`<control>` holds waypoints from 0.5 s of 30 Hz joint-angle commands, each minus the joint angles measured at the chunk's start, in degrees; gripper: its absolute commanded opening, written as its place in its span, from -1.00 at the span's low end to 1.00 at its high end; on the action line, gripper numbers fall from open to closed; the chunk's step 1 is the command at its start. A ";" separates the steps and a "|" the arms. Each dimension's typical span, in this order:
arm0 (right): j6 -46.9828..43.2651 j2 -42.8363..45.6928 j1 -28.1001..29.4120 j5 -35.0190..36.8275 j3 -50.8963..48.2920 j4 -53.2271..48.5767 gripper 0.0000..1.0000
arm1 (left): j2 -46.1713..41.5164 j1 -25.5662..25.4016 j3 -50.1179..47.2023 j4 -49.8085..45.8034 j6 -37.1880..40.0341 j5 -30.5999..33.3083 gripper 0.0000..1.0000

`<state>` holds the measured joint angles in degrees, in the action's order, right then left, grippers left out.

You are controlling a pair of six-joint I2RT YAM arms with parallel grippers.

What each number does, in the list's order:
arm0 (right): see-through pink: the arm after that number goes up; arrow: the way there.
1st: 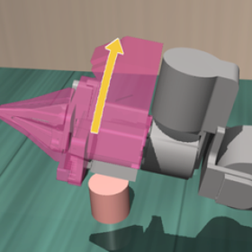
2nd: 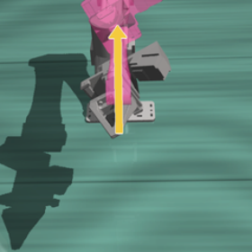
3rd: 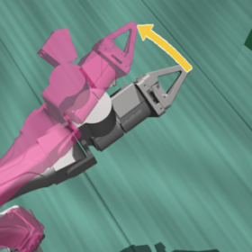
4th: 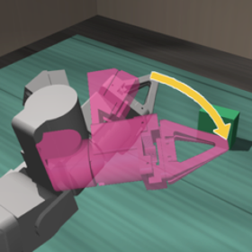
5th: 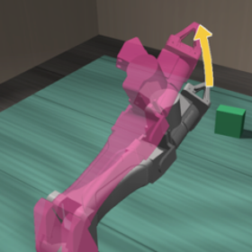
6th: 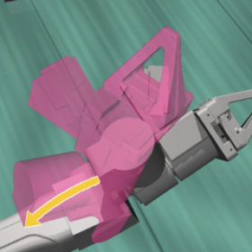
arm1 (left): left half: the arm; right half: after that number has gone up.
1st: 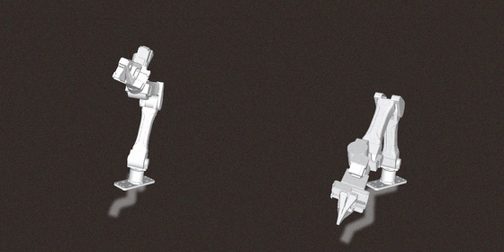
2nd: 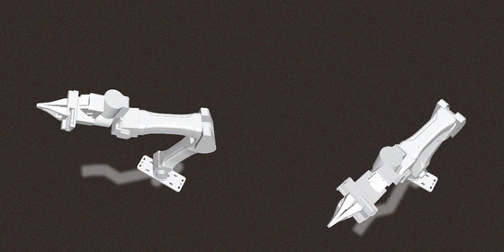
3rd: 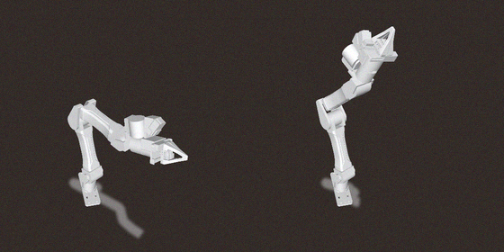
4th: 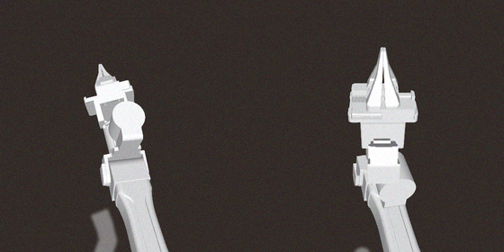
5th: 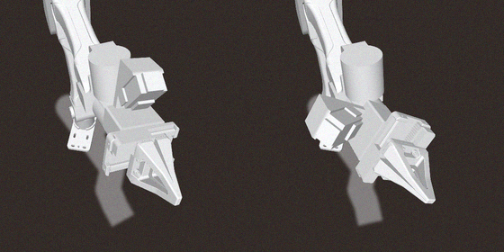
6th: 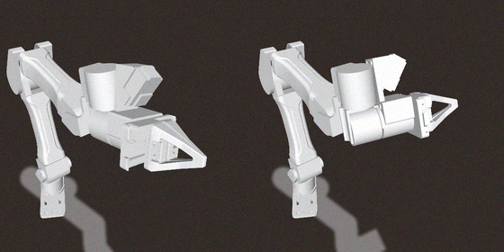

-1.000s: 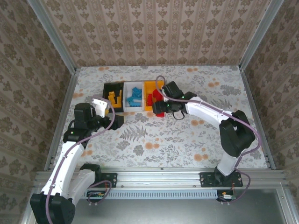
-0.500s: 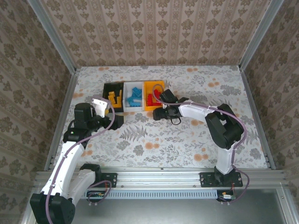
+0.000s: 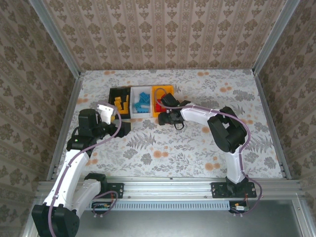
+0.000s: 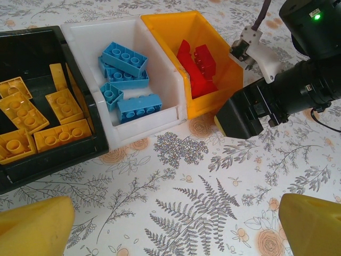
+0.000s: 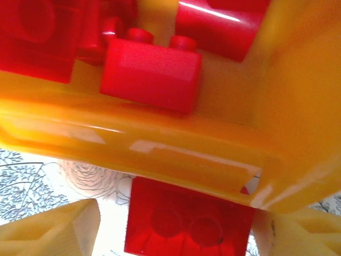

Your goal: Sort the legos into containers by color

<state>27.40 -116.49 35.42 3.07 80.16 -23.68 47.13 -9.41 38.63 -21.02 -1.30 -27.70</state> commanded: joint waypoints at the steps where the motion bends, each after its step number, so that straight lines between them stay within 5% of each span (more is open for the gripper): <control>1: 0.40 -0.55 0.19 3.73 1.35 -3.72 0.30 | -0.38 -0.41 0.37 0.16 0.33 -1.20 1.00; 4: 0.12 0.10 0.09 4.16 0.63 -4.00 0.04 | -0.38 -0.41 0.28 0.10 0.32 -1.20 1.00; 15: 0.64 11.54 -0.53 -1.71 -6.99 0.10 -0.07 | -0.11 -0.43 0.30 0.16 0.11 -1.21 0.99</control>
<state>27.42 -110.74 35.24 3.88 74.50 -24.40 47.13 -9.41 38.63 -20.99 -1.30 -27.86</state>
